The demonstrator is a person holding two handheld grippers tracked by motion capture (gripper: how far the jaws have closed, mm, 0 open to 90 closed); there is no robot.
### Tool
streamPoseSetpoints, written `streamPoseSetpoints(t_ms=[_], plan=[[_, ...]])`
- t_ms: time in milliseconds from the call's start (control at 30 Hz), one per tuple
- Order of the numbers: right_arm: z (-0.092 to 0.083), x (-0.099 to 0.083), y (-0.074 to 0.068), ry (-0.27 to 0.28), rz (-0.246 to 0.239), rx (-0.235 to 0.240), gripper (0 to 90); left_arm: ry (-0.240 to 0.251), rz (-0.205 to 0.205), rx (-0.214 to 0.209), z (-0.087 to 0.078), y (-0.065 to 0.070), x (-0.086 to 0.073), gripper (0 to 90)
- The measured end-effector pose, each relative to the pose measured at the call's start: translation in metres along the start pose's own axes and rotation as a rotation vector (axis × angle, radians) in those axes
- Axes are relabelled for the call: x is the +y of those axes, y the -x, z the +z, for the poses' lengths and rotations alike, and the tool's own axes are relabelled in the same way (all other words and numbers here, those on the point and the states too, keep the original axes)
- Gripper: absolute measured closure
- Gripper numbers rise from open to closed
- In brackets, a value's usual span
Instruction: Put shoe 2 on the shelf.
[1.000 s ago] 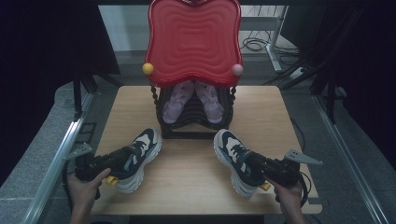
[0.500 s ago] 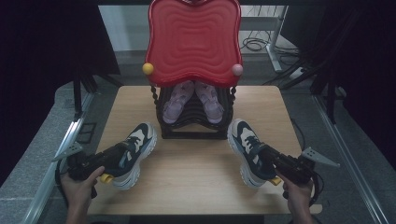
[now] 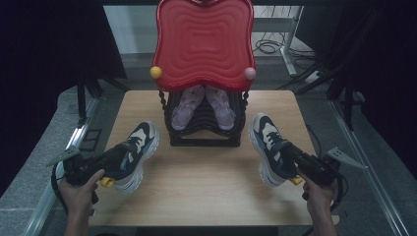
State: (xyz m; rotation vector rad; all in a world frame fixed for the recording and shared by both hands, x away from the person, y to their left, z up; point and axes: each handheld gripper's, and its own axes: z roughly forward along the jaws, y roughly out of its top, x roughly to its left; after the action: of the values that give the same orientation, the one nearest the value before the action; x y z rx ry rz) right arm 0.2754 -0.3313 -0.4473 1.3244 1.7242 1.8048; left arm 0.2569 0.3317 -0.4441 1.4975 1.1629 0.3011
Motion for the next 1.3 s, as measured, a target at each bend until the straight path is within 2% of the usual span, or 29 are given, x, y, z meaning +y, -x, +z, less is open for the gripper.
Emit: streamPoseSetpoints(t_ms=[133,233,433,533,767,933,1300], plan=[[0.001,0.006,0.001,0.012,0.015,0.005,72.9,0.013,-0.001,-0.002,0.001,0.000,0.009,70.8],[0.001,0.012,-0.002,0.017,0.004,0.016,72.9,0.021,0.010,0.001,0.001,0.001,0.016,70.7],[0.001,0.026,-0.004,0.030,-0.013,-0.001,72.9,0.045,0.037,0.006,-0.001,0.002,0.038,70.8],[0.002,0.032,-0.002,0.036,-0.015,-0.010,72.9,0.054,0.039,0.003,-0.001,0.002,0.045,70.8],[0.005,0.041,-0.002,0.046,0.008,-0.008,72.9,0.071,0.048,0.018,-0.002,0.002,0.058,70.7],[0.007,0.048,0.000,0.062,0.023,-0.014,72.9,0.080,0.044,0.009,-0.001,0.001,0.065,70.8],[0.008,0.066,-0.002,0.088,0.016,-0.028,72.8,0.096,0.060,0.024,0.005,0.004,0.087,70.7]])
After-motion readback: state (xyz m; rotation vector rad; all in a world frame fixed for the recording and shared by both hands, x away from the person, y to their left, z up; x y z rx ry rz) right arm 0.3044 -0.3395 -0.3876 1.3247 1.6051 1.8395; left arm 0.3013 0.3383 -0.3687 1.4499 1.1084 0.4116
